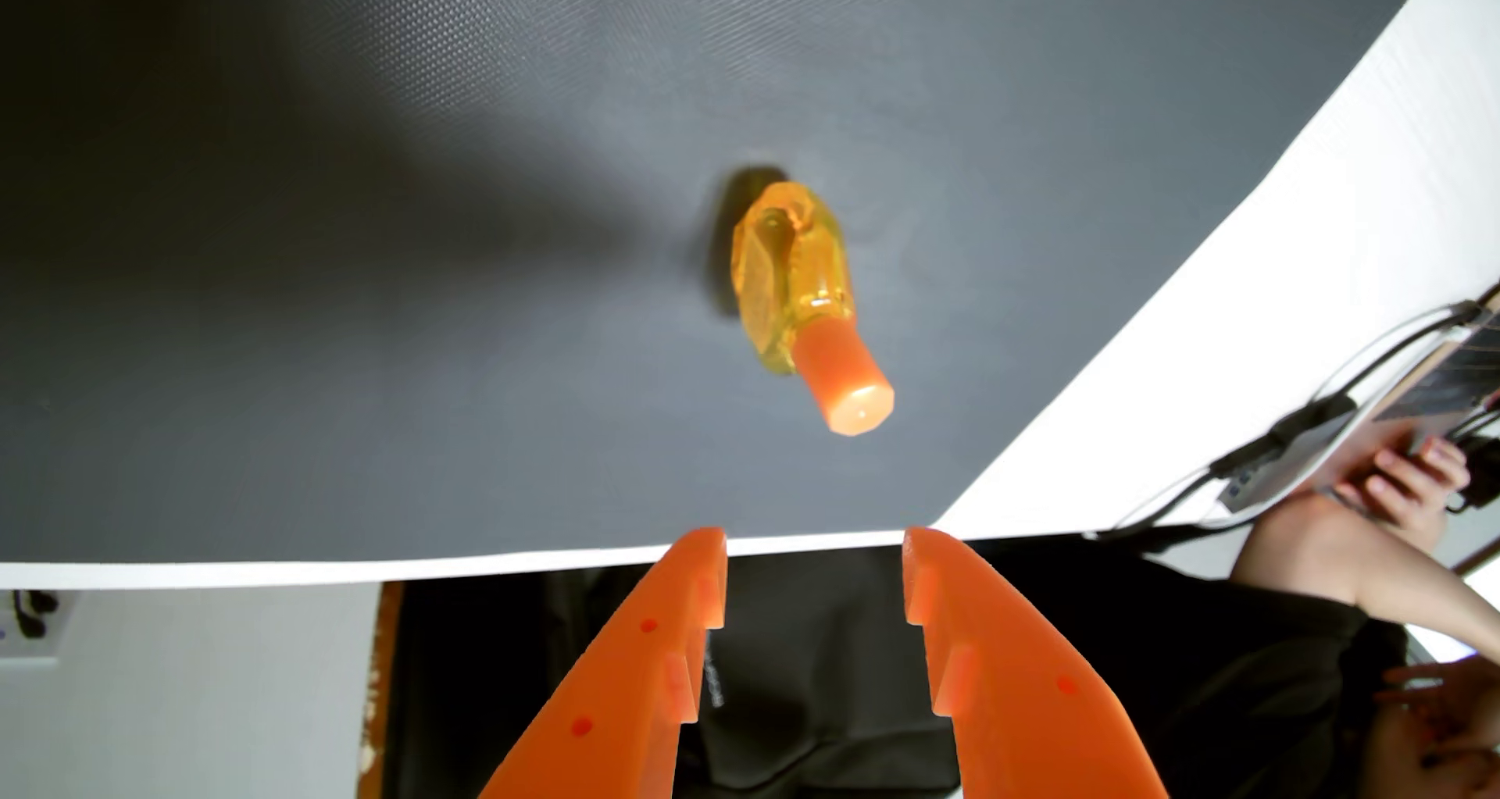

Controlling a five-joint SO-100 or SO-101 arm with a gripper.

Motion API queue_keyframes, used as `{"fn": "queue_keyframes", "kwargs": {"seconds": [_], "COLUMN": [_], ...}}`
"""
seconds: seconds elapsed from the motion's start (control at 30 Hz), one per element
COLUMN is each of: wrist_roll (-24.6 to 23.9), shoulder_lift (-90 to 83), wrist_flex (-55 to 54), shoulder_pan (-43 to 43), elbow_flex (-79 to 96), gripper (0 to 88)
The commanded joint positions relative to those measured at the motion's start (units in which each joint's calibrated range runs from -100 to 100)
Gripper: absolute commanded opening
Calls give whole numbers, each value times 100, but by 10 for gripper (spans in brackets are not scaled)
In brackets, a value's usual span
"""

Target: Grab the eyedrops

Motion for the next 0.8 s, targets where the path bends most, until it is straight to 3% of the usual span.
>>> {"fn": "queue_keyframes", "kwargs": {"seconds": [0.0,0.13,0.37,0.77], "wrist_roll": [38,100,210,59], "shoulder_lift": [387,922,1779,2637], "wrist_flex": [-19,-2,258,267], "shoulder_pan": [38,121,129,88], "elbow_flex": [-505,-847,-1640,-1838], "gripper": [126,129,239,239]}}
